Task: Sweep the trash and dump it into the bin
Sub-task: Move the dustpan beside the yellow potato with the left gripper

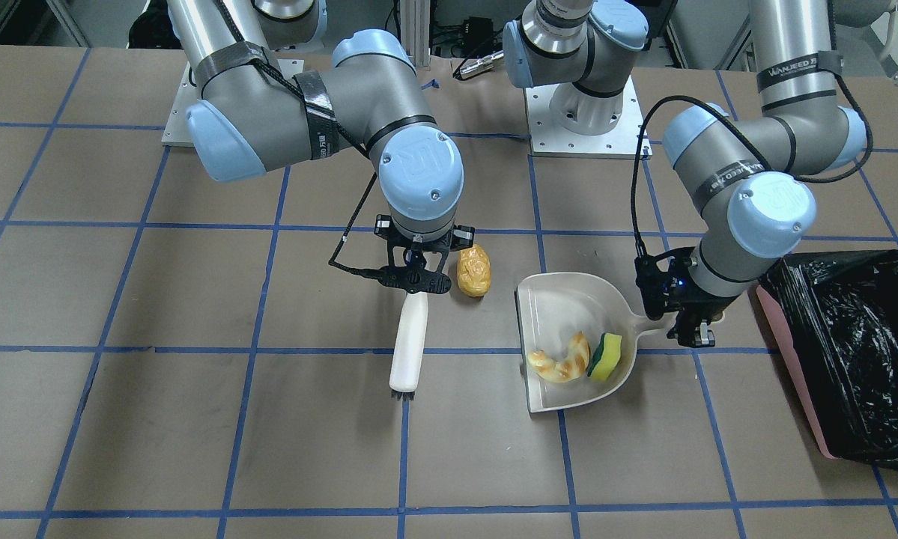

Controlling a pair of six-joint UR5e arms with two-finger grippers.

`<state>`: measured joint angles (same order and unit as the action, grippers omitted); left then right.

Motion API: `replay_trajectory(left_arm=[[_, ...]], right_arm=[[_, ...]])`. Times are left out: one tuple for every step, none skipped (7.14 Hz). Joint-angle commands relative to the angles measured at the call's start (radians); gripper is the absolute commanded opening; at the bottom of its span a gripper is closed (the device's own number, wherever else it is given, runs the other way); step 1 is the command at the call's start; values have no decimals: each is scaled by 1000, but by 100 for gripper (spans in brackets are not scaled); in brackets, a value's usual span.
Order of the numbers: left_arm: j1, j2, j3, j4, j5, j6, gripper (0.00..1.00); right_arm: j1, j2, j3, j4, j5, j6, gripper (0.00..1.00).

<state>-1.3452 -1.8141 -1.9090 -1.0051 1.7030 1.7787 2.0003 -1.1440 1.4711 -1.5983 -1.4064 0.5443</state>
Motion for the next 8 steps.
replay_trajectory(left_arm=[[-5, 116, -132, 5, 12, 11, 0], [-5, 149, -183, 29, 12, 5, 0], [-5, 166, -229, 57, 12, -4, 0], [-6, 173, -280, 115, 12, -24, 0], [-6, 174, -298, 147, 12, -25, 0], [-8, 176, -303, 149, 12, -36, 0], [-14, 176, -318, 151, 10, -60, 0], [-19, 177, -324, 161, 10, -61, 0]], right_arm=[[0, -2, 0, 0, -2, -7, 0], [0, -3, 0, 0, -2, -7, 0], [0, -3, 0, 1, -12, -9, 0], [-2, -3, 0, 0, -16, -10, 0], [-2, -3, 0, 0, -16, -10, 0], [-2, -2, 0, 0, -14, -10, 0], [-2, -2, 3, 1, -16, -12, 0], [0, 4, 6, -2, -11, -3, 0]])
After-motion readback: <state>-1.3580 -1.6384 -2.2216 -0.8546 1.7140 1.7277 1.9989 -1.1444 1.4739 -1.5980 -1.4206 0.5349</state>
